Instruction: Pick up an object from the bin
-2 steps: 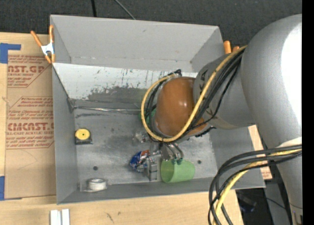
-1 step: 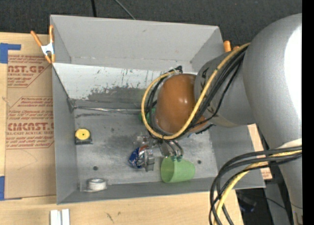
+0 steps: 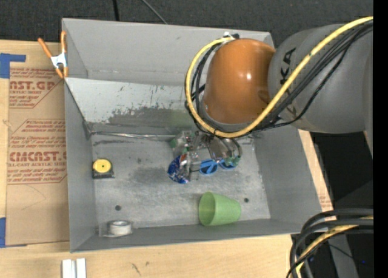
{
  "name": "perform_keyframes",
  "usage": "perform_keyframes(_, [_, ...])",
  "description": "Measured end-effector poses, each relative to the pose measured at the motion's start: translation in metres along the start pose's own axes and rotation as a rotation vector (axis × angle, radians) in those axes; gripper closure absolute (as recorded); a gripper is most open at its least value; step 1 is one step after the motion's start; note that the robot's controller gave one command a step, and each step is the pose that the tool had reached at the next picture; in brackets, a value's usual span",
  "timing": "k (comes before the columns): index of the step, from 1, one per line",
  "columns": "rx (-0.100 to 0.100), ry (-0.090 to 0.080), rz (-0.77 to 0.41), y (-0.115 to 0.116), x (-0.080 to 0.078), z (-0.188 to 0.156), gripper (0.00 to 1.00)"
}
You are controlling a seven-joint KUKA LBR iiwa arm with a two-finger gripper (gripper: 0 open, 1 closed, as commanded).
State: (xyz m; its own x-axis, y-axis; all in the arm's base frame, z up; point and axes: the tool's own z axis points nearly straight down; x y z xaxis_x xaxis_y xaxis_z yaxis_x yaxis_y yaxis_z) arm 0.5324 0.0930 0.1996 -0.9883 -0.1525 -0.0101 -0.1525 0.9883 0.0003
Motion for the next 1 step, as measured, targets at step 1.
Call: perform_keyframes(1, [-0.001,0.003,-0.644,-0.0068,0.0074,-0.0753,1.0])
